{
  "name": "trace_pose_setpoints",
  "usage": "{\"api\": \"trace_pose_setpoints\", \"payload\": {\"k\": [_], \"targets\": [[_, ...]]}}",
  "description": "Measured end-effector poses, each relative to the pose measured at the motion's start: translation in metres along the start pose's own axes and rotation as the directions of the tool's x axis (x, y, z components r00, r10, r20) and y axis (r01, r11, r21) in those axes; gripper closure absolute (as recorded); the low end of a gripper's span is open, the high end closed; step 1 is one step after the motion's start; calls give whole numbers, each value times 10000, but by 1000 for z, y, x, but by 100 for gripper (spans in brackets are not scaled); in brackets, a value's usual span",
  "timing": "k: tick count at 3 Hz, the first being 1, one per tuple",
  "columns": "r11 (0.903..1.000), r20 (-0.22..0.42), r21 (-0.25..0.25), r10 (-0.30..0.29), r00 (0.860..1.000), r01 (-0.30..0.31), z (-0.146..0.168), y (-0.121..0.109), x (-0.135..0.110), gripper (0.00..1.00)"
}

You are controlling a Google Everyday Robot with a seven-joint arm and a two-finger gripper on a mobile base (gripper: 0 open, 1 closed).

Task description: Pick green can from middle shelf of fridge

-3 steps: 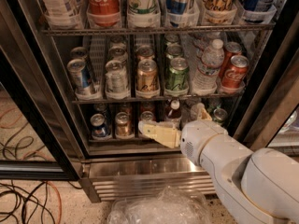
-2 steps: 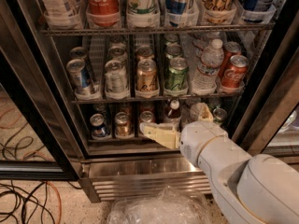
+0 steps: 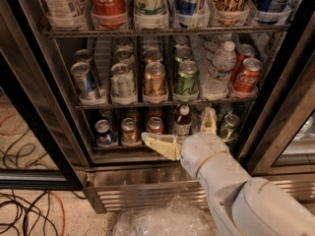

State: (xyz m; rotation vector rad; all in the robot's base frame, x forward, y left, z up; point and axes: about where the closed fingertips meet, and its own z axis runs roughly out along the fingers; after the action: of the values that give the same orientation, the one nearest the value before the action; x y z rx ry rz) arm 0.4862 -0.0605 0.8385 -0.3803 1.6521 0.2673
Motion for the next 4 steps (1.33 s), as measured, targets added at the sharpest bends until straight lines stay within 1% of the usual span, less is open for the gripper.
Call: {"api": "trace_pose_setpoints", "payload": {"k": [1, 2, 3, 4], "targets": [[9998, 343, 153, 155, 9993, -161, 6, 4, 14, 0], [9966, 871, 667, 427, 9953, -486, 8, 4, 23, 0], [9934, 916, 1061, 336, 9952, -433, 7, -8, 25, 0], [9934, 916, 1061, 336, 9952, -433, 7, -8, 25, 0]]}}
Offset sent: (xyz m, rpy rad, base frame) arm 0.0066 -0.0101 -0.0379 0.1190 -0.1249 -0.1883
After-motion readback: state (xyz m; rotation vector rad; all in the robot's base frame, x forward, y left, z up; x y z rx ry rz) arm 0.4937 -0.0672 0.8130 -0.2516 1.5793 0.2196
